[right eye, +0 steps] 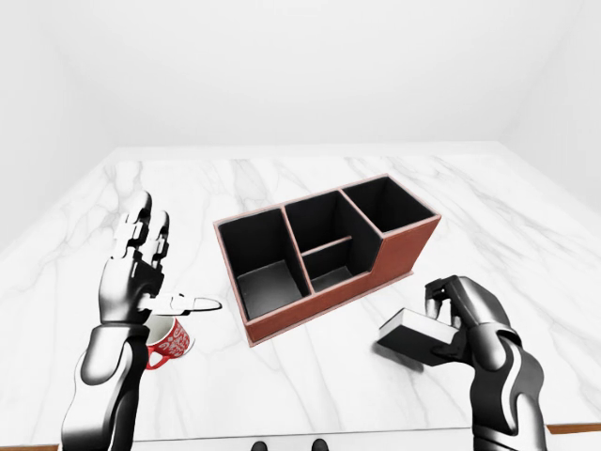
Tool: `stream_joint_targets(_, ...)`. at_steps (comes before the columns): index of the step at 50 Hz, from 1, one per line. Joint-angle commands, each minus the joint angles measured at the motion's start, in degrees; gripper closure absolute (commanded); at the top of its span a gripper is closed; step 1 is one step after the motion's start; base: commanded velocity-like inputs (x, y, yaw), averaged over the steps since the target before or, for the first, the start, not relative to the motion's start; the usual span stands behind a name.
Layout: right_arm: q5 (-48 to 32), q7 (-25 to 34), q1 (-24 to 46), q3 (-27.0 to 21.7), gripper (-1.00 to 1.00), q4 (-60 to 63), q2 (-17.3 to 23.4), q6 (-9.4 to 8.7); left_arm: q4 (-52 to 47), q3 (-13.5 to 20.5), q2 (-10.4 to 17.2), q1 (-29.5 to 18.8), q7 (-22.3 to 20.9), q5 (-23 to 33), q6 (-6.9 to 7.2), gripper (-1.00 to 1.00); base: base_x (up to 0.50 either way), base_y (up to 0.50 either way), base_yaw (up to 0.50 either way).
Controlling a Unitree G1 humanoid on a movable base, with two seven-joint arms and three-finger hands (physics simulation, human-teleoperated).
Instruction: Pick up the book and place it in the back compartment of the caddy.
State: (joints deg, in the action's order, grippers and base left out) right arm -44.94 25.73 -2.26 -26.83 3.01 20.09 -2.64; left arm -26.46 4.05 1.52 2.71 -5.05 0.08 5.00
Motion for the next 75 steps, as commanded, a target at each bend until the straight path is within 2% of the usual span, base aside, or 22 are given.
stream_joint_targets(1,-2.23,2.55,1.25,0.31,1.00,5.73,-0.81,-0.34,-0.28,0.06,0.01,-0.11,0.07,-0.12,0.00,-1.00,0.00,0.00,0.00)
stream_joint_targets(7,-2.98,4.61,2.41,1.02,1.00,8.19,-0.81,-0.82,-0.68,0.30,0.10,-0.28,0.05,-0.33,0.00,-1.00,0.00,0.00,0.00)
stream_joint_targets(9,-3.04,6.60,3.40,1.06,1.00,10.54,-0.63,-2.26,-0.87,0.62,0.19,-0.50,0.02,-0.54,0.00,-1.00,0.00,0.00,0.00)
stream_joint_targets(10,-3.11,7.07,3.77,1.11,1.00,11.02,-0.54,-2.36,-1.04,0.70,0.21,-0.53,0.01,-0.60,0.00,-1.00,0.00,0.00,0.00)
stream_joint_targets(30,-5.81,13.81,11.62,5.73,1.00,17.40,0.91,-2.36,-0.96,0.98,0.26,-0.59,0.05,-0.80,0.00,-1.00,0.00,0.00,0.00)
stream_joint_targets(50,-8.22,14.27,16.10,10.96,1.00,19.14,-0.85,-2.36,-0.78,0.82,0.22,-0.61,0.15,-0.71,0.00,-1.00,0.00,0.00,0.00)
stream_joint_targets(75,-10.11,14.27,22.43,14.86,1.00,18.99,-1.47,-2.36,0.55,0.37,0.08,-0.29,0.21,-0.36,0.00,-1.00,0.00,0.00,0.00)
